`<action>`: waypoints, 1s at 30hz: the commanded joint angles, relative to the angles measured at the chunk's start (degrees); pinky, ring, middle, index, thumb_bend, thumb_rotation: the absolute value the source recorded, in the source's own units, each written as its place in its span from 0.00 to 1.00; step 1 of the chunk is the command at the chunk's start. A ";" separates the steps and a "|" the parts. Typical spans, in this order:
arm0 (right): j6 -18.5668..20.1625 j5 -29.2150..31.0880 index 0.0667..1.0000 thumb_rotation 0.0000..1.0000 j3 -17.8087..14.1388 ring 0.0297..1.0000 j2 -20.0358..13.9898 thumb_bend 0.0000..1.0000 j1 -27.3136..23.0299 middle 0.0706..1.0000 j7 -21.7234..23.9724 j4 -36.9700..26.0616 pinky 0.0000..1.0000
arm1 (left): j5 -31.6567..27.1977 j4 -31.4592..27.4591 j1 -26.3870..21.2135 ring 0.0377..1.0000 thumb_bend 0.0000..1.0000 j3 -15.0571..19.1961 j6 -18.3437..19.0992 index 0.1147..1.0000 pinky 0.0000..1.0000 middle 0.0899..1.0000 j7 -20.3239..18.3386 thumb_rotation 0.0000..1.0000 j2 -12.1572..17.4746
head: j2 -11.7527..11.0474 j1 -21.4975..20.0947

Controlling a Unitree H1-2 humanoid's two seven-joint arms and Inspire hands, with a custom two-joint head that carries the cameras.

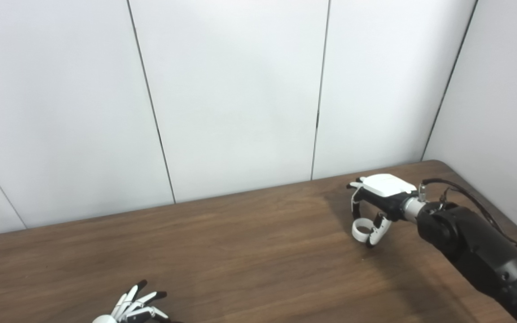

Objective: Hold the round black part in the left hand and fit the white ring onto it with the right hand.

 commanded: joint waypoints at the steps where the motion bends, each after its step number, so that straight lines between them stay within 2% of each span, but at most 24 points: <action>1: -0.76 0.79 0.44 0.13 -1.78 1.00 -0.55 0.52 -2.60 0.95 -1.04 -2.59 0.97 | 0.49 2.56 -0.64 1.00 0.52 -0.65 -0.88 0.41 1.00 0.84 1.36 0.04 -0.34 | 0.07 0.23; 7: 0.54 1.47 0.44 0.13 -2.31 1.00 0.57 0.52 -3.33 0.96 1.23 -6.10 0.97 | 2.06 4.03 -3.00 1.00 0.52 -1.13 -0.59 0.41 1.00 0.84 1.72 0.04 -0.51 | -0.06 0.23; 14: 2.63 1.13 0.44 0.13 -2.59 1.00 1.97 0.52 -4.54 0.97 3.96 -8.73 0.97 | 3.35 9.88 -7.32 1.00 0.52 -2.31 -0.95 0.41 1.00 0.84 3.34 0.04 -1.65 | 0.13 1.20; 20: 3.43 2.08 0.44 0.13 -3.53 1.00 4.00 0.52 -4.74 0.96 3.40 -9.92 0.96 | 4.92 13.46 -9.87 1.00 0.52 -3.46 -0.20 0.41 1.00 0.84 5.02 0.04 -2.48 | 1.85 3.88; 23: 1.71 2.84 0.44 0.13 -4.13 1.00 5.31 0.52 -4.60 0.95 1.36 -9.41 0.95 | 5.74 14.99 -11.27 1.00 0.52 -4.10 0.45 0.41 1.00 0.84 5.72 0.04 -3.19 | 3.35 6.65; 26: -1.75 3.77 0.44 0.13 -3.92 1.00 6.61 0.52 -4.59 0.94 -0.83 -8.81 0.91 | 6.47 17.14 -12.22 1.00 0.52 -4.82 1.10 0.41 1.00 0.84 6.83 0.05 -4.49 | 4.06 8.21; 30: -2.72 4.46 0.44 0.13 -3.61 1.00 8.04 0.52 -4.77 0.94 -0.72 -9.43 0.91 | 7.10 18.50 -12.27 1.00 0.52 -5.75 2.24 0.41 1.00 0.85 7.58 0.05 -5.53 | 4.98 9.07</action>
